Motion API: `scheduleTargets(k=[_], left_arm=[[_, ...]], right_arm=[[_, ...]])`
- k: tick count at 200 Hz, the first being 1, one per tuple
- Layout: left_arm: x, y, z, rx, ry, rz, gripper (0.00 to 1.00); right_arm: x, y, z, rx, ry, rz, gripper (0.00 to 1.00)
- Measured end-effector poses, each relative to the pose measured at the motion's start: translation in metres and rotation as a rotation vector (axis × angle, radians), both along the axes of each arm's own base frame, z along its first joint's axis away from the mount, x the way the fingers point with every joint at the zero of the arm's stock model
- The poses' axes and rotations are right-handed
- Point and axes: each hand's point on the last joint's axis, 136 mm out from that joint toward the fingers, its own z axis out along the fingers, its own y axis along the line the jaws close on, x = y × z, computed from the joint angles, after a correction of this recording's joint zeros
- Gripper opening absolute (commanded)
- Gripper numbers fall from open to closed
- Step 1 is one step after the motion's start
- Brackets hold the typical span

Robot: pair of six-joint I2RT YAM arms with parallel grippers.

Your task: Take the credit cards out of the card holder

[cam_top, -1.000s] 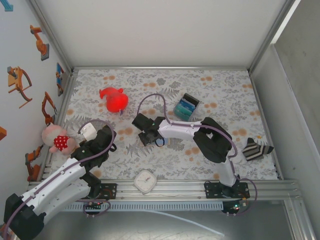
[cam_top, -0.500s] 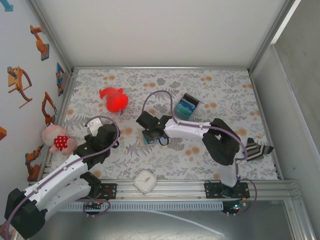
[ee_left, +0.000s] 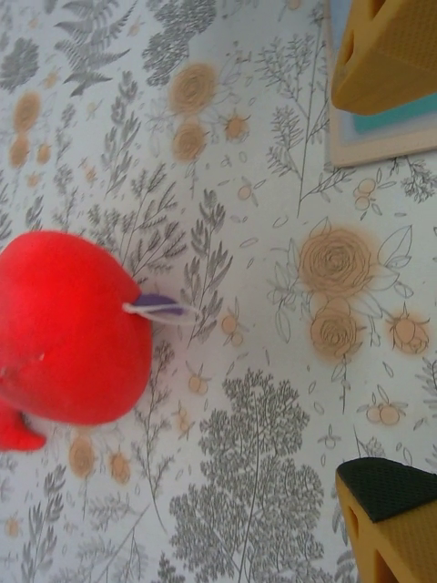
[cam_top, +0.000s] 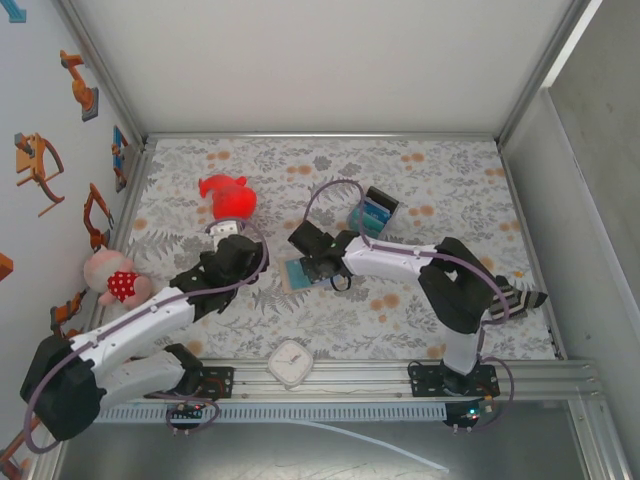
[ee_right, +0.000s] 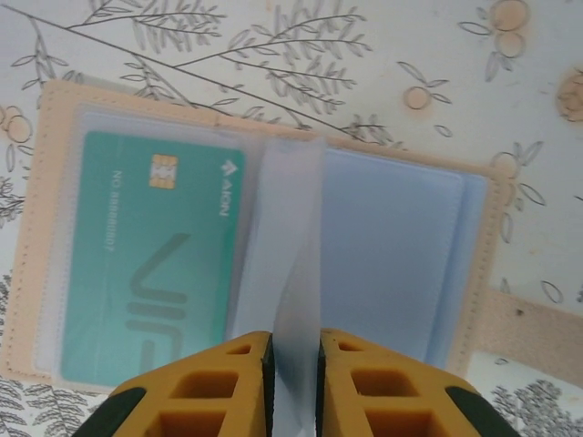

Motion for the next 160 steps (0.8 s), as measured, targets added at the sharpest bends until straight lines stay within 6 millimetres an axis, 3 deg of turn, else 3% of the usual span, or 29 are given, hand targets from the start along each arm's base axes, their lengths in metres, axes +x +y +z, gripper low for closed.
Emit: scheduleTargets(k=[34, 80, 121, 160], left_arm=[[0.000, -0.021, -0.016, 0.038, 0.047, -0.052, 0.97], [0.000, -0.038, -0.039, 0.028, 0.105, -0.096, 0.97], [-0.004, -0.059, -0.066, 0.068, 0.184, -0.155, 0.97], [-0.002, -0.077, -0.076, 0.107, 0.210, -0.182, 0.97]], right_arm=[[0.004, -0.015, 0.000, 0.021, 0.000, -0.044, 0.19], [0.006, -0.036, -0.011, 0.061, 0.038, -0.113, 0.30], [0.007, -0.044, -0.015, 0.068, 0.046, -0.134, 0.31], [0.009, -0.055, -0.011, 0.079, 0.037, -0.160, 0.30]])
